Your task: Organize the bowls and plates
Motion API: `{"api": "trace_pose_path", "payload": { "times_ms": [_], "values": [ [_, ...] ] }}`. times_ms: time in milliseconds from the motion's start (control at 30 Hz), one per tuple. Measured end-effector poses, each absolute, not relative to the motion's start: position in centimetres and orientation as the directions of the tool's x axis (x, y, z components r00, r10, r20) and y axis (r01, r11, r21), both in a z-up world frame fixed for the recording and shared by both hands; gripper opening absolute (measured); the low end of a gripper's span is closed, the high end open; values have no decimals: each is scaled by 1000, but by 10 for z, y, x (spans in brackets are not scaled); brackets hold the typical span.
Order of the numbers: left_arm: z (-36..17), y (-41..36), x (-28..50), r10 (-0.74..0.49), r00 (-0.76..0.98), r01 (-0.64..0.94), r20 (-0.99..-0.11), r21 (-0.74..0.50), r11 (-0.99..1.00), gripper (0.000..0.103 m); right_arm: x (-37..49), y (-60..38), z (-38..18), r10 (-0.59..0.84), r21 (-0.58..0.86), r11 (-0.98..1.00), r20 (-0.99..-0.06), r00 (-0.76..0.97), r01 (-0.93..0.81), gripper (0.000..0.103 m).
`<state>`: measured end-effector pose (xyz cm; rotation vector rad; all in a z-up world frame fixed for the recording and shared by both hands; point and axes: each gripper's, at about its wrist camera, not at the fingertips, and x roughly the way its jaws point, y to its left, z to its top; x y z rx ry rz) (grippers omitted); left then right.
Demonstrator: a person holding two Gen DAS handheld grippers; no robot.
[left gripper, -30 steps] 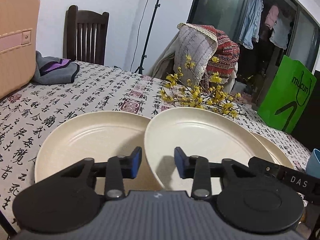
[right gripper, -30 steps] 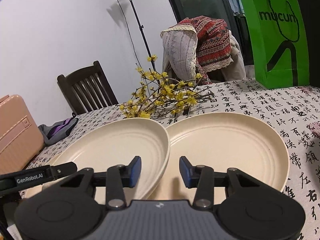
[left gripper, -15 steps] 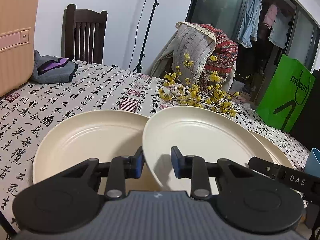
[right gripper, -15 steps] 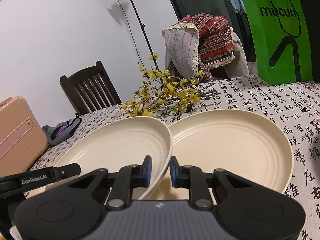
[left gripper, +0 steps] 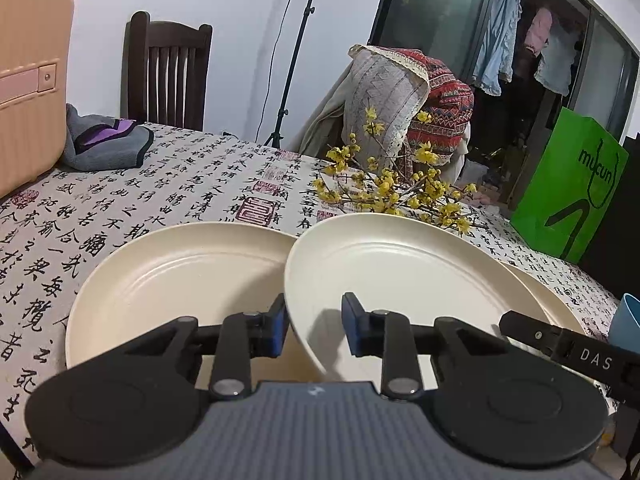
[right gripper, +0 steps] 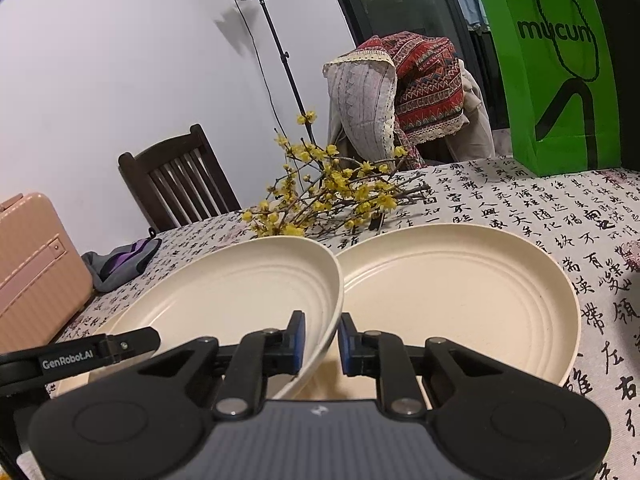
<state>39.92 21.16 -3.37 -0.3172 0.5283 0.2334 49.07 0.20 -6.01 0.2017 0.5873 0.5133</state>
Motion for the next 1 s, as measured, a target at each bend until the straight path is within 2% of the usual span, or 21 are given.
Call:
{"api": "trace_pose_path", "payload": {
  "times_ms": [1000],
  "values": [
    [-18, 203, 384, 157, 871, -286, -465, -222, 932, 29, 473, 1, -47, 495, 292, 868, -434, 753, -402, 17]
  ]
}}
